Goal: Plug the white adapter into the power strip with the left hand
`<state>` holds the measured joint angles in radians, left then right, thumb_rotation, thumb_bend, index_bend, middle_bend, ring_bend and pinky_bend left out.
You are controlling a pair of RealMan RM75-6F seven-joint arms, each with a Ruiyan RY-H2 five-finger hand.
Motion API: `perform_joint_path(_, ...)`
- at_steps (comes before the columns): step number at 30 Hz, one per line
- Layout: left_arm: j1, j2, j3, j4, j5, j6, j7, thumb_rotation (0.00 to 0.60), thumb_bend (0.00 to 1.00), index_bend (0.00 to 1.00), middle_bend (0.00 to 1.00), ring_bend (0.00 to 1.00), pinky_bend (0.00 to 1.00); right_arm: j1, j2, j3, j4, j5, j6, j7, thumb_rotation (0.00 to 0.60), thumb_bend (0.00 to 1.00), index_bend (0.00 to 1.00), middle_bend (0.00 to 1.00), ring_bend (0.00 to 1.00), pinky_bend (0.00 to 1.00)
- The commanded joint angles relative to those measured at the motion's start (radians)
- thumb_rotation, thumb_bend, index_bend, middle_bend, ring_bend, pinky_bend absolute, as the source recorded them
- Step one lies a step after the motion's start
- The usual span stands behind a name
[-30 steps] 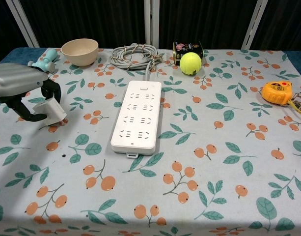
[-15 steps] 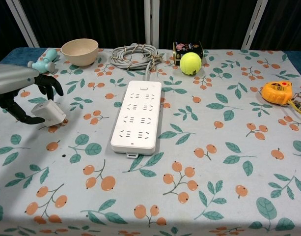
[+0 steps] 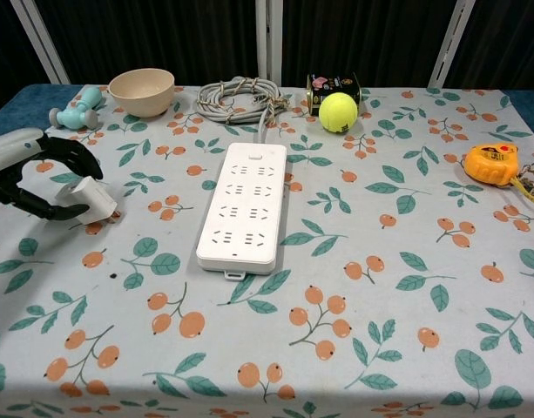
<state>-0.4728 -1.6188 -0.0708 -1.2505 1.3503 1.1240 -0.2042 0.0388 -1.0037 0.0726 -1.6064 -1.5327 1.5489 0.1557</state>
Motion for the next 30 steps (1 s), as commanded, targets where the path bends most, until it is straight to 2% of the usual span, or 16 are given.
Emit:
perform_joint_path(1,0.013,-0.021,0.008,0.028,0.027,0.02,-0.018,0.6,0.27,0.38,0.38,0.24,0.11,-0.001,0.001,0.0,-0.003,0.0,0.001,-0.003,0.6,0.15,0.0,0.02,0.0,0.0)
perform_joint_path(18,0.022,-0.035,0.003,0.067,0.038,0.01,-0.029,0.6,0.32,0.41,0.41,0.24,0.11,-0.004,0.001,-0.002,-0.015,-0.002,0.004,-0.015,0.6,0.15,0.0,0.02,0.0,0.0)
perform_joint_path(23,0.02,-0.039,0.001,0.082,0.045,0.006,-0.04,0.6,0.38,0.47,0.48,0.29,0.12,-0.006,0.0,-0.001,-0.019,-0.005,0.009,-0.019,0.6,0.15,0.0,0.02,0.0,0.0)
perform_joint_path(27,0.009,-0.037,-0.006,0.087,0.066,0.015,-0.047,0.6,0.46,0.57,0.6,0.43,0.31,-0.008,-0.001,-0.002,-0.021,-0.007,0.012,-0.019,0.6,0.15,0.0,0.02,0.0,0.0)
perform_joint_path(30,-0.022,-0.011,-0.018,0.057,0.095,0.016,-0.011,0.6,0.5,0.61,0.65,0.48,0.43,-0.009,-0.002,0.0,-0.02,-0.01,0.017,-0.018,0.6,0.15,0.0,0.03,0.0,0.0)
